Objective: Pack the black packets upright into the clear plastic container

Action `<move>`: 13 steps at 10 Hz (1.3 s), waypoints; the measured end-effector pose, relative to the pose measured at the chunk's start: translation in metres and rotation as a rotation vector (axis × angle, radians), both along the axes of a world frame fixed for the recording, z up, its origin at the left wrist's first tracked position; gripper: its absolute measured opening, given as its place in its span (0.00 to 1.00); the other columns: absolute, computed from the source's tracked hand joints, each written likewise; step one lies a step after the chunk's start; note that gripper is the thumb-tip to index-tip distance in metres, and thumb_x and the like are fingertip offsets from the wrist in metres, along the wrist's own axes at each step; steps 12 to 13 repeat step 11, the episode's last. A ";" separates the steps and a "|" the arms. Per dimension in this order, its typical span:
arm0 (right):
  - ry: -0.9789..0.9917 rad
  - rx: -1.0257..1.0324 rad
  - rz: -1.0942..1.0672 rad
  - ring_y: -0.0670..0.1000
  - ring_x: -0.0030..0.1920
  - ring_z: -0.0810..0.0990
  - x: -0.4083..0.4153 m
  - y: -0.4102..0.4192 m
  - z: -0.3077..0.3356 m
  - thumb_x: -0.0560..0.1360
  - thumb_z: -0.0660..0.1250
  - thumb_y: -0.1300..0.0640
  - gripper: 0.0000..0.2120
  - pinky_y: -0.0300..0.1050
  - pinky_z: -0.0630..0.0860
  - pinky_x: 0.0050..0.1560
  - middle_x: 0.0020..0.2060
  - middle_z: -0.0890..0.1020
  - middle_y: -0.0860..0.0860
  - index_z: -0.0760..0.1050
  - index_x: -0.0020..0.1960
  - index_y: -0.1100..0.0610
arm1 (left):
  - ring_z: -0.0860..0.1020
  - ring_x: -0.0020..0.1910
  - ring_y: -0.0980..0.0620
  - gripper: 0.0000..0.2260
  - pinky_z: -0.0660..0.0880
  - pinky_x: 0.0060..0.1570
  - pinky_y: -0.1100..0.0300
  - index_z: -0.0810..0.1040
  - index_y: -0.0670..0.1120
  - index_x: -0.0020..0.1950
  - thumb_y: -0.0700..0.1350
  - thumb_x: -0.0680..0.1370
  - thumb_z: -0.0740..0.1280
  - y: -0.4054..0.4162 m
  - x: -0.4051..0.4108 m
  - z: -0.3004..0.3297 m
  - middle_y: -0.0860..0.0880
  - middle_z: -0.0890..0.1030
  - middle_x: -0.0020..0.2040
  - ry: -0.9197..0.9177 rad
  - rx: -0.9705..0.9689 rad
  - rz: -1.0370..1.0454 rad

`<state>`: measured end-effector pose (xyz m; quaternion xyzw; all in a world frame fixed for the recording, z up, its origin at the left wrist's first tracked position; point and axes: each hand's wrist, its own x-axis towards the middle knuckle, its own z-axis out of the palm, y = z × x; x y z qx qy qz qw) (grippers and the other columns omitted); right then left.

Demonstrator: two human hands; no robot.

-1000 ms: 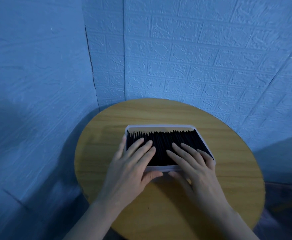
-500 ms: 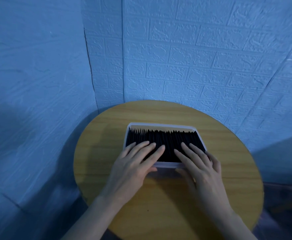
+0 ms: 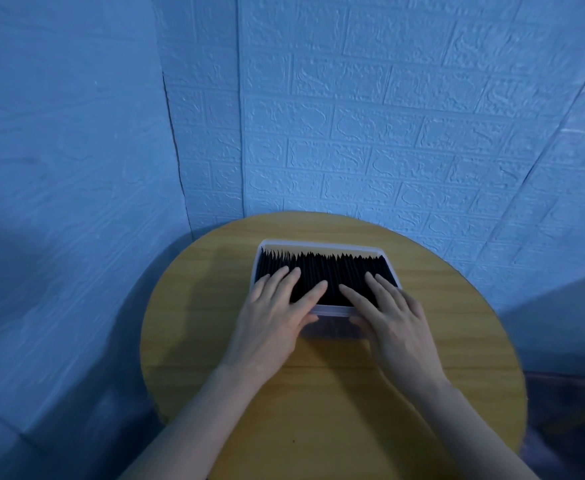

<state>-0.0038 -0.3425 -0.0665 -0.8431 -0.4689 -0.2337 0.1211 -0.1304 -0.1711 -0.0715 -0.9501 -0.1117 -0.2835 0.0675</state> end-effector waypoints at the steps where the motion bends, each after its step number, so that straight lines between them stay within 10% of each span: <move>1: 0.008 -0.043 0.009 0.57 0.70 0.71 0.011 0.008 0.002 0.81 0.50 0.48 0.22 0.50 0.64 0.64 0.70 0.72 0.56 0.68 0.72 0.47 | 0.75 0.65 0.39 0.20 0.74 0.62 0.45 0.74 0.52 0.70 0.52 0.78 0.61 0.007 0.009 0.004 0.39 0.78 0.64 0.017 -0.002 0.006; 7: 0.049 -0.073 0.076 0.49 0.70 0.68 0.047 0.040 0.007 0.79 0.50 0.46 0.25 0.47 0.57 0.64 0.71 0.71 0.46 0.69 0.72 0.52 | 0.75 0.67 0.50 0.21 0.73 0.65 0.48 0.77 0.49 0.67 0.53 0.81 0.54 0.038 0.046 -0.001 0.49 0.77 0.67 -0.039 -0.010 -0.083; 13: 0.070 -0.056 0.137 0.48 0.77 0.53 0.040 0.033 0.003 0.80 0.49 0.41 0.28 0.50 0.51 0.72 0.78 0.57 0.46 0.58 0.77 0.48 | 0.70 0.71 0.49 0.25 0.62 0.71 0.50 0.71 0.49 0.73 0.50 0.76 0.71 0.043 0.041 0.010 0.47 0.73 0.72 0.002 -0.038 -0.128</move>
